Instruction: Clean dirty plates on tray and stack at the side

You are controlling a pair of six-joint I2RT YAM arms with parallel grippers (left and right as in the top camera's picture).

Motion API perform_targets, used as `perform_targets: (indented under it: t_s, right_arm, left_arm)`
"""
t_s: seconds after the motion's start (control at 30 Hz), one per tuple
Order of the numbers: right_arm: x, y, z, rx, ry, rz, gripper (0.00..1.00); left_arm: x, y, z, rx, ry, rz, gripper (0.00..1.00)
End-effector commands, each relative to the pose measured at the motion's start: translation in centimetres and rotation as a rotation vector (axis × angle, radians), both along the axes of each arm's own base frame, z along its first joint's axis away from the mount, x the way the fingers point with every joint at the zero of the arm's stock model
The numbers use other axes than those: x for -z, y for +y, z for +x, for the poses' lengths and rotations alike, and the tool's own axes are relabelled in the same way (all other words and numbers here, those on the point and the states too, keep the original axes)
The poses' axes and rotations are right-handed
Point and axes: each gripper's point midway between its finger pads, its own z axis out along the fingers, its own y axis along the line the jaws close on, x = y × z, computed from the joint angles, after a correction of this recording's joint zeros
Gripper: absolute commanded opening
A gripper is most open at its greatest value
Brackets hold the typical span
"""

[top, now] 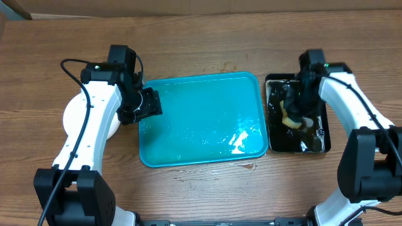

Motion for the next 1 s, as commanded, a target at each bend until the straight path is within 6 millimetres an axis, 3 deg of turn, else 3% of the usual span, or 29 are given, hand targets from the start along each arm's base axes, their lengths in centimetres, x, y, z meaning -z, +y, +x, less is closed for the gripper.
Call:
perform_targets:
  t_s: [0.0,0.1,0.4,0.5,0.67,0.87,0.97]
  right_arm:
    - [-3.9,0.0,1.6,0.002,-0.095,0.004,0.50]
    - [-4.0,-0.5,1.2,0.005,-0.080,-0.027,0.39]
    - [-4.1,-1.0,0.1,0.007,-0.044,-0.056,0.42]
    - [-5.5,-1.0,0.3,0.009,-0.090,-0.051,0.42]
    - [-9.4,-0.7,0.5,0.010,-0.221,-0.027,0.47]
    - [-13.3,-0.2,-0.8,0.005,-0.333,0.006,0.55]
    - [-14.1,-0.3,-2.1,0.005,-0.359,0.007,0.60]
  left_arm:
    - [0.2,-0.2,0.0,0.018,0.005,-0.007,0.69]
    - [0.2,-0.2,0.0,0.018,0.005,-0.007,0.69]
    - [0.2,-0.2,0.0,0.018,0.005,-0.007,0.69]
    - [0.2,-0.2,0.0,0.018,0.003,-0.007,0.69]
    - [0.2,-0.3,0.2,0.041,-0.011,-0.006,0.71]
    - [0.3,0.0,-1.0,0.075,0.035,0.007,0.69]
    - [0.3,0.4,-1.9,0.066,0.067,0.029,0.68]
